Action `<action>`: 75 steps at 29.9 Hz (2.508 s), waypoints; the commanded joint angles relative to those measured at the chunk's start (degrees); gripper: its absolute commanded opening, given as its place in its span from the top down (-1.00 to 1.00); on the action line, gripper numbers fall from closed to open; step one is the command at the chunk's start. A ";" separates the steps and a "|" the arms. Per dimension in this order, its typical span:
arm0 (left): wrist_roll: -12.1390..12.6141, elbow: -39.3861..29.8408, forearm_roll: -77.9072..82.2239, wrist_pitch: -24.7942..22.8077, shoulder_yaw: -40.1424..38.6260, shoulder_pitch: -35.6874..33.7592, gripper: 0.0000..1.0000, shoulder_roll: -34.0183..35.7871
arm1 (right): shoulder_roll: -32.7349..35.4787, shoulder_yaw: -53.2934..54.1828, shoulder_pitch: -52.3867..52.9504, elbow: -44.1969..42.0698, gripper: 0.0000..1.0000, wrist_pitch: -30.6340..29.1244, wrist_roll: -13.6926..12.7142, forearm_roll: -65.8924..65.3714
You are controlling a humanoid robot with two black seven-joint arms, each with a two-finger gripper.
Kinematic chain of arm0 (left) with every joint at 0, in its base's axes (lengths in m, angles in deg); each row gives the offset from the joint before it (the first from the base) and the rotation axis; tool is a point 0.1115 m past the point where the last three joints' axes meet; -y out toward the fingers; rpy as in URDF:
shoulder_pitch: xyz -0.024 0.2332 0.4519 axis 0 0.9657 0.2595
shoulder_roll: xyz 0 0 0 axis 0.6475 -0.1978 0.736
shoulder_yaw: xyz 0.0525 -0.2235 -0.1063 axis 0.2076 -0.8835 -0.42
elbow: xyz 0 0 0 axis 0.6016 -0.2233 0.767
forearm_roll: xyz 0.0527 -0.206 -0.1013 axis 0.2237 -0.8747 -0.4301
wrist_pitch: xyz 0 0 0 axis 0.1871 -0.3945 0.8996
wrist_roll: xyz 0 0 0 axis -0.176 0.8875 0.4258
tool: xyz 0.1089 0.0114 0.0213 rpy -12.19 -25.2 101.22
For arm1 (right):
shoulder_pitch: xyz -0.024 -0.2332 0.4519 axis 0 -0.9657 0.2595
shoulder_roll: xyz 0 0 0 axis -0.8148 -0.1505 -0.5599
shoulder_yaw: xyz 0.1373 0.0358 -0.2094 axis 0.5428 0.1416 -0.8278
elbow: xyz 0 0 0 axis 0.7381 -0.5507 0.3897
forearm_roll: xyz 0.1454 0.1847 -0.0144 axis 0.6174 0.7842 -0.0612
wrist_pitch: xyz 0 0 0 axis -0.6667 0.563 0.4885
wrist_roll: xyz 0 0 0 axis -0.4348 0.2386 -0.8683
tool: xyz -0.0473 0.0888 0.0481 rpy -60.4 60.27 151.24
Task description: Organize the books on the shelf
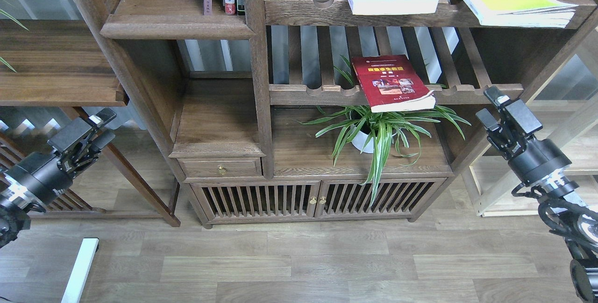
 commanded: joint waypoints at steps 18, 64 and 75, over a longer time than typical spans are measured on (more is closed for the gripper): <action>0.00 -0.06 -0.04 0.00 -0.02 0.44 -0.99 -0.45 | -0.46 0.10 -1.06 -0.06 -1.00 -1.23 0.00 0.00; 0.00 5.39 0.40 0.00 3.49 -0.52 -0.98 -1.94 | 2.61 10.30 -3.09 8.02 -1.00 8.26 -2.37 5.10; 0.00 5.47 -0.30 0.00 3.49 -0.96 -0.98 -1.68 | 3.41 10.91 6.66 7.85 -1.00 19.68 -2.37 6.24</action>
